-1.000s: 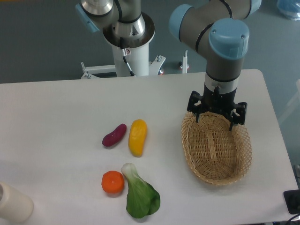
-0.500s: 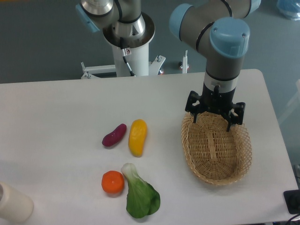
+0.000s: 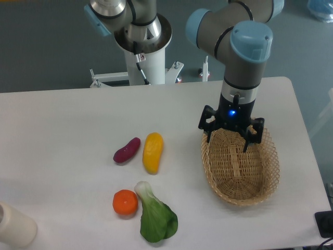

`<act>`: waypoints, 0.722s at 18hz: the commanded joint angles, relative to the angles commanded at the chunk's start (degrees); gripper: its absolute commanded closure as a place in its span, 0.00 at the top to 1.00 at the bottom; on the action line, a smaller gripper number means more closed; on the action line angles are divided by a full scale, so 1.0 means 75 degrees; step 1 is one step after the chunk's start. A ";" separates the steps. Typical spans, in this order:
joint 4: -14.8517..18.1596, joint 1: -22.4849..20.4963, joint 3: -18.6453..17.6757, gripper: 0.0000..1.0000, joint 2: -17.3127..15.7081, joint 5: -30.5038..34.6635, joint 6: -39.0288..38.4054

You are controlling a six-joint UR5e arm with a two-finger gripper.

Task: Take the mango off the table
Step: 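Move the open gripper over the yellow mango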

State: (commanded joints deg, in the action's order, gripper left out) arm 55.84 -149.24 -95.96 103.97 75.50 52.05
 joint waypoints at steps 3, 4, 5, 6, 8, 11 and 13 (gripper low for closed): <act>-0.0284 0.0270 -0.0761 1.00 -0.0105 0.0047 -0.0378; -0.0366 0.0294 -0.0892 1.00 -0.0175 0.0059 -0.0401; -0.0344 0.0329 -0.0963 1.00 -0.0199 0.0082 -0.0448; -0.0332 0.0433 -0.1103 1.00 -0.0257 0.0187 -0.0448; -0.0402 0.1064 -0.1350 1.00 -0.0188 0.1027 -0.0471; -0.0961 0.1594 -0.1828 1.00 0.0034 0.1524 -0.0716; -0.1478 0.1676 -0.2332 1.00 0.0047 0.1547 -0.0695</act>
State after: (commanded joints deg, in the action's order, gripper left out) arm 44.76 -136.67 -113.45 104.33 87.10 46.84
